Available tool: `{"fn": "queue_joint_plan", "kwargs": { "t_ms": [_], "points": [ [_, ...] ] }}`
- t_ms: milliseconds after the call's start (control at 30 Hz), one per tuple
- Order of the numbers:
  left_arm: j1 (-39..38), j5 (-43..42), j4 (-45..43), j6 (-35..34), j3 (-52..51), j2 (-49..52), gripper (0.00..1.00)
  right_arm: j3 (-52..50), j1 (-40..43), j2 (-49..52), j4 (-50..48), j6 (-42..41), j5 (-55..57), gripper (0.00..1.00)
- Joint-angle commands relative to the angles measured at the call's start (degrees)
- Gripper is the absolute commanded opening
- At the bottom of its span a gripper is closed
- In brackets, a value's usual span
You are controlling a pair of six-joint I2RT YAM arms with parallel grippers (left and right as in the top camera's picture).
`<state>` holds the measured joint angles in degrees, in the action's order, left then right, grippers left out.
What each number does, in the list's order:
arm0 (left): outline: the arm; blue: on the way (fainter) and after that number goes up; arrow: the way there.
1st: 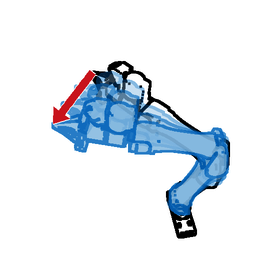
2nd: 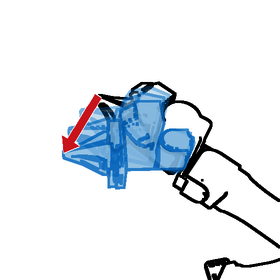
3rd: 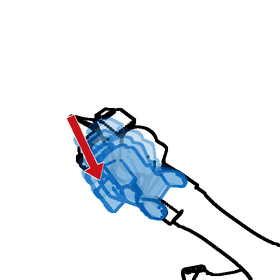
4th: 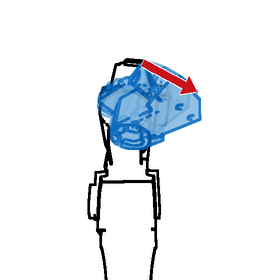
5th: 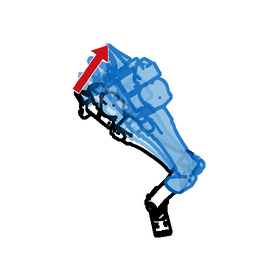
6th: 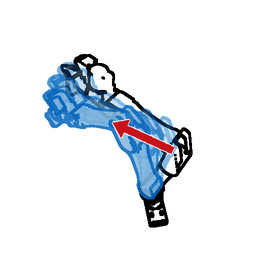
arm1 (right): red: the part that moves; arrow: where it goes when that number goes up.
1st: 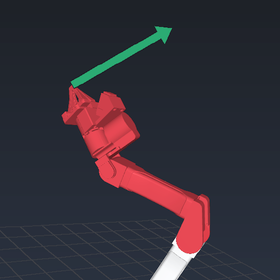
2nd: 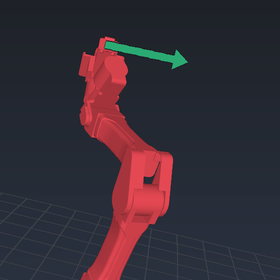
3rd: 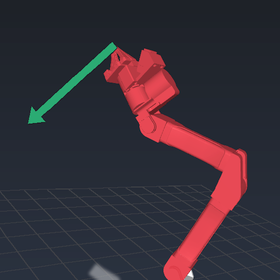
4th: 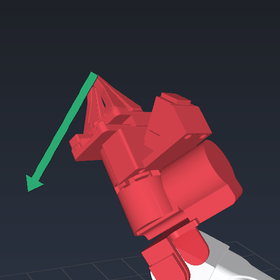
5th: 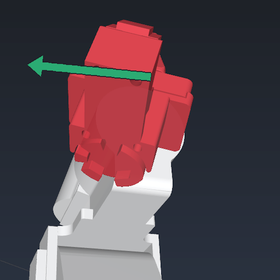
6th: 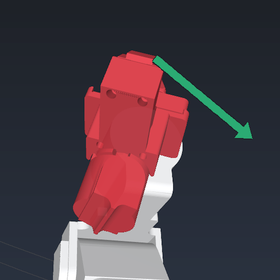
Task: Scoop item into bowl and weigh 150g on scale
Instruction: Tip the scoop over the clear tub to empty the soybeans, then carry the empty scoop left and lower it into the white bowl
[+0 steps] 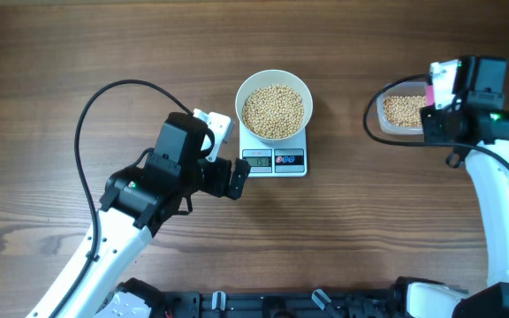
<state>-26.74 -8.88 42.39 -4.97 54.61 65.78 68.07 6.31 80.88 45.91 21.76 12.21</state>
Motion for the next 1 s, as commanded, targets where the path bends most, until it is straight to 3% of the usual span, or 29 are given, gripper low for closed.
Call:
{"fn": "queue_joint_plan", "kwargs": {
  "t_ms": [0,133,200,300,400,633,767,967],
  "points": [
    [-0.15,-0.5,-0.13,1.11,0.24,0.22,1.0,0.7,-1.6,-0.74,-0.96,4.46,4.37,0.04],
    [-0.15,-0.5,-0.13,1.11,0.24,0.22,1.0,0.7,-1.64,-0.74,-1.31,2.16,0.46,0.04],
    [-0.15,-0.5,-0.15,1.11,0.24,0.22,1.0,0.7,-1.64,-0.74,-1.31,-4.57,-11.17,0.04],
    [-0.15,-0.5,-0.13,1.11,0.24,0.22,1.0,0.7,-1.64,-0.74,-1.36,-7.85,-24.02,0.04],
    [-0.15,-0.5,-0.15,1.11,0.24,0.22,1.0,0.9,-1.64,-0.96,-3.69,-13.03,-28.15,0.04],
    [-0.15,-0.5,-0.15,1.11,0.24,0.22,1.0,1.46,-1.73,-1.95,-27.71,-23.56,-50.29,0.04],
    [-0.15,-0.5,-0.13,1.11,0.24,0.22,1.0,1.46,-4.39,-1.31,-34.73,-22.53,-51.32,0.04],
    [-0.15,-0.5,-0.13,1.11,0.24,0.22,1.0,1.42,-13.22,1.95,-29.0,-10.93,-48.04,0.04]
  ]
}}
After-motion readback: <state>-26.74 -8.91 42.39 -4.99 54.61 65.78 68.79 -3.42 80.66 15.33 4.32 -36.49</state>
